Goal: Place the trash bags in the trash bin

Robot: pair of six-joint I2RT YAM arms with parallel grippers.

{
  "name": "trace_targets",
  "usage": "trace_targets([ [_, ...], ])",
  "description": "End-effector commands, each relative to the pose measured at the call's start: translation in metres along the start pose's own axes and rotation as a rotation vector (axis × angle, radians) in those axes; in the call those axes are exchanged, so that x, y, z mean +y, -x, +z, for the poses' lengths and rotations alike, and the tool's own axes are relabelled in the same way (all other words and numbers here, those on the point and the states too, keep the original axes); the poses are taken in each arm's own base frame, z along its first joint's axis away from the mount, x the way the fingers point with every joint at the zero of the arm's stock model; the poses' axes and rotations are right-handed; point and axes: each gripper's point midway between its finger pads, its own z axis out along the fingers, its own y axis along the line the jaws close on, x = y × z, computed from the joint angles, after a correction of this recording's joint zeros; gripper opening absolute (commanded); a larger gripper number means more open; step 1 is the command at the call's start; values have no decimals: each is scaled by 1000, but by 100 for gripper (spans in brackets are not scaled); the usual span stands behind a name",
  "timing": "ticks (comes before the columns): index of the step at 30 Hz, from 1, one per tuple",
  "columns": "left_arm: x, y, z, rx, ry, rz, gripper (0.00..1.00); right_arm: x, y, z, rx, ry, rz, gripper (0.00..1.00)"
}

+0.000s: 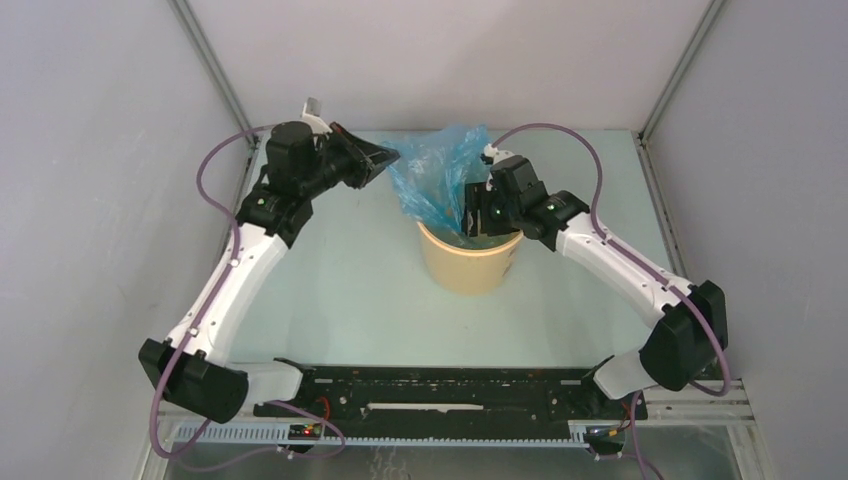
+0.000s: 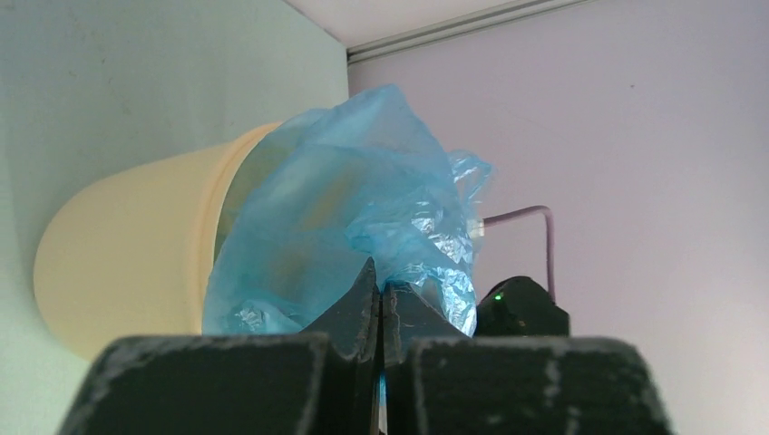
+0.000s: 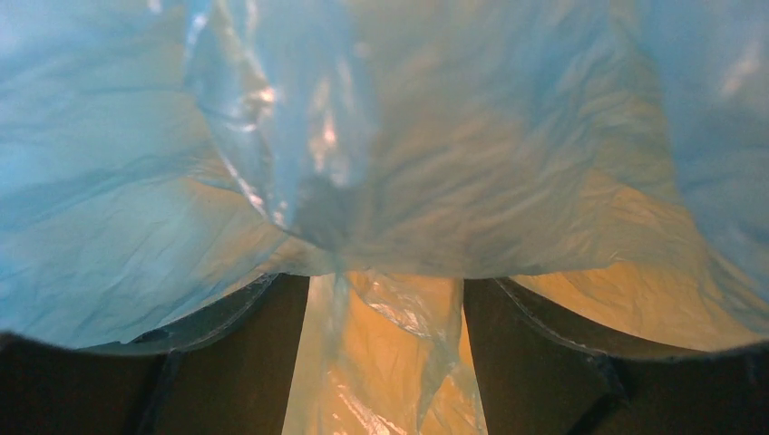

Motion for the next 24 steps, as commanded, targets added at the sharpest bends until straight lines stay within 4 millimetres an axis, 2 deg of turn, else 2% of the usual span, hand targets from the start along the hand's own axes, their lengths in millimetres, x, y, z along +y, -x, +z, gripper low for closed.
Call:
trace_targets([
  [1, -5, -14, -3, 16, -24, 23, 0, 17, 17, -31, -66, 80, -8, 72],
  [5, -16, -13, -7, 3, -44, 40, 0, 18, 30, -71, -123, 96, 0, 74],
  [10, -33, -7, -22, -15, -53, 86, 0, 11, 46, -108, -178, 111, 49, 85],
  [14, -28, -16, -27, 0, -50, 70, 0, 11, 68, -135, -221, 112, 50, 87],
  [16, -22, -25, -27, 16, -39, 62, 0, 12, 86, -148, -269, 115, 46, 88],
  [18, -16, -33, -27, 30, -29, 57, 0, 13, 107, -157, -325, 122, 50, 90],
  [21, -8, -41, -28, 43, -18, 45, 0, 15, 142, -160, -400, 147, 98, 89],
  [24, -3, -46, -27, 63, -10, 37, 0, 17, 172, -146, -414, 165, 172, 88],
])
